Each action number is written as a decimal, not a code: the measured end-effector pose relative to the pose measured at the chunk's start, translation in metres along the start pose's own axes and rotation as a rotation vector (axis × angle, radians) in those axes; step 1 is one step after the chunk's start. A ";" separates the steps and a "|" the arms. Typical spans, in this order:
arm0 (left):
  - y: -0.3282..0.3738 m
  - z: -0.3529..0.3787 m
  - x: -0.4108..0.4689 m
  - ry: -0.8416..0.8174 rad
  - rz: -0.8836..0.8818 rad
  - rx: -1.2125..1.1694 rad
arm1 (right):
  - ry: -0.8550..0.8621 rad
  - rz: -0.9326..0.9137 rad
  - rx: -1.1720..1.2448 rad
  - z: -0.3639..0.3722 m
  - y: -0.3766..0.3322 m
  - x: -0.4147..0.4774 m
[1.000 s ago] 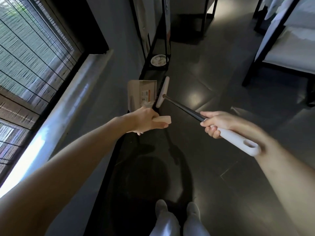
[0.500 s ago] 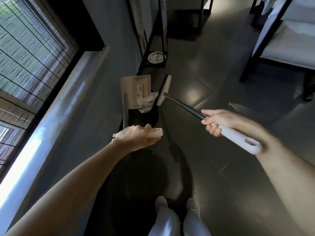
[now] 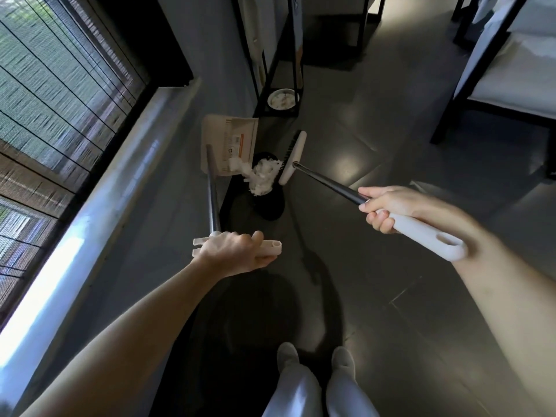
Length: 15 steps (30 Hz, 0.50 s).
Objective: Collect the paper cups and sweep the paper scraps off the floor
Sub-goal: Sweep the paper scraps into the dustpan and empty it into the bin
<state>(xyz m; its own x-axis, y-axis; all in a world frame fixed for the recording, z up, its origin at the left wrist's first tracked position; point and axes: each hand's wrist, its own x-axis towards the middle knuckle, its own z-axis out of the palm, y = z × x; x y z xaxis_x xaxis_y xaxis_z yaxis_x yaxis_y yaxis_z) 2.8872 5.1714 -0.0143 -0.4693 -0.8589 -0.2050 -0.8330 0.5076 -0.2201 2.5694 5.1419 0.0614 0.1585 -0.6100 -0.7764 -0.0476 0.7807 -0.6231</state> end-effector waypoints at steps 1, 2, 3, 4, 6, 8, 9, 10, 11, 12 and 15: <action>0.001 0.000 0.002 -0.001 0.002 0.010 | 0.000 0.001 0.004 0.000 0.000 -0.001; 0.003 -0.001 0.003 -0.011 0.013 0.004 | 0.002 0.004 0.005 0.000 0.000 -0.002; 0.006 -0.001 0.005 -0.041 0.041 -0.009 | 0.004 0.006 0.004 0.000 0.001 -0.002; 0.009 -0.001 0.007 -0.085 0.084 -0.040 | 0.005 0.007 0.003 0.000 0.002 -0.003; 0.018 0.001 0.007 -0.176 0.136 -0.077 | 0.006 0.009 0.003 0.000 0.004 -0.003; 0.029 0.008 0.009 -0.205 0.119 -0.057 | 0.008 0.011 0.001 -0.001 0.006 -0.004; 0.034 0.012 0.009 -0.202 0.107 -0.050 | 0.008 0.013 -0.006 -0.003 0.006 -0.004; 0.039 0.015 0.010 -0.197 0.105 -0.047 | 0.010 0.012 -0.016 -0.004 0.006 -0.005; 0.041 0.017 0.010 -0.192 0.117 -0.037 | 0.014 0.011 -0.029 -0.005 0.006 -0.006; 0.041 0.018 0.009 -0.182 0.128 -0.034 | 0.017 0.011 -0.043 -0.006 0.006 -0.007; 0.031 0.015 0.006 -0.114 0.129 -0.030 | 0.010 0.017 -0.063 -0.010 0.006 -0.012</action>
<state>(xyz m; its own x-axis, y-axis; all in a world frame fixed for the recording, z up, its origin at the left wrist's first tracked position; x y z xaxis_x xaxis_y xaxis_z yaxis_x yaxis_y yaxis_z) 2.8631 5.1834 -0.0369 -0.5377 -0.7729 -0.3369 -0.7772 0.6093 -0.1573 2.5576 5.1526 0.0661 0.1473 -0.5982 -0.7877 -0.1118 0.7812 -0.6142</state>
